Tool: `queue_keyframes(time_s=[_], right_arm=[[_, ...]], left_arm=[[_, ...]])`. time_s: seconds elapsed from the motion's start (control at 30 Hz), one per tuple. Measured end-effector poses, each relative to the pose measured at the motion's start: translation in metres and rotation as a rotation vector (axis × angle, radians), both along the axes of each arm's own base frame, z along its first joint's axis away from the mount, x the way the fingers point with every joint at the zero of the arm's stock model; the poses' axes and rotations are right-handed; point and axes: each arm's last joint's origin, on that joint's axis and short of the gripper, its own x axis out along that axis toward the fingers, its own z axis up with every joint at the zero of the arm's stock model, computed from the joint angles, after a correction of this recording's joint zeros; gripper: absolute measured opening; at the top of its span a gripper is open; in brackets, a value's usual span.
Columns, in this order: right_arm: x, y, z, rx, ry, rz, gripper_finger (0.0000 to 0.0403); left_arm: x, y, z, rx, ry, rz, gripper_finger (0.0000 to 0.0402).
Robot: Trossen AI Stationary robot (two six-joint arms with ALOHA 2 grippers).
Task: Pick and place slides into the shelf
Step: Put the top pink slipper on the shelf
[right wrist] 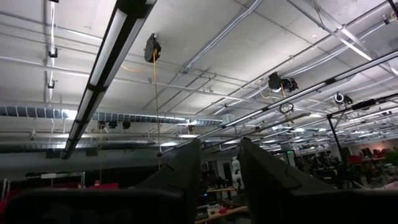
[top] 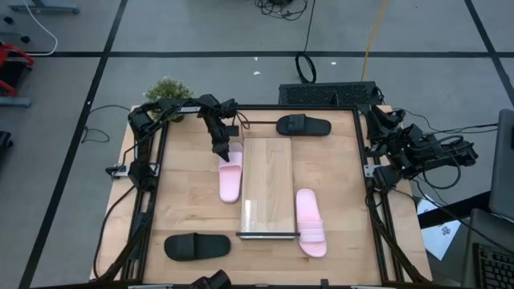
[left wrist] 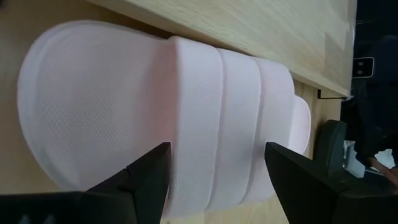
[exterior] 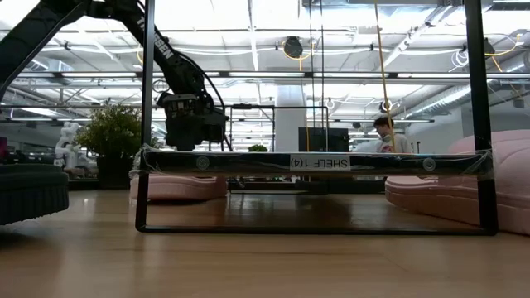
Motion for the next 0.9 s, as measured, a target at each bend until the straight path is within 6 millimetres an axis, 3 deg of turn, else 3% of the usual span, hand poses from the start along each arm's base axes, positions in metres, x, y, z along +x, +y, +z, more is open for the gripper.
queue_keyframes(time_s=[0.63,0.73,0.9], right_arm=[[0.0,0.0,0.0,0.0,0.0,0.0,0.01],[0.0,0.0,0.0,0.0,0.0,0.0,0.01],[0.0,0.0,0.0,0.0,0.0,0.0,0.01]], left_arm=[[0.0051,-0.0078,0.0001,0.001,-0.016,-0.041,0.0247],[0.0049,-0.0082,0.0001,0.001,-0.016,-0.046,0.0211],[0.0049,-0.0079,0.0,0.006,-0.021,-0.051,0.0107]])
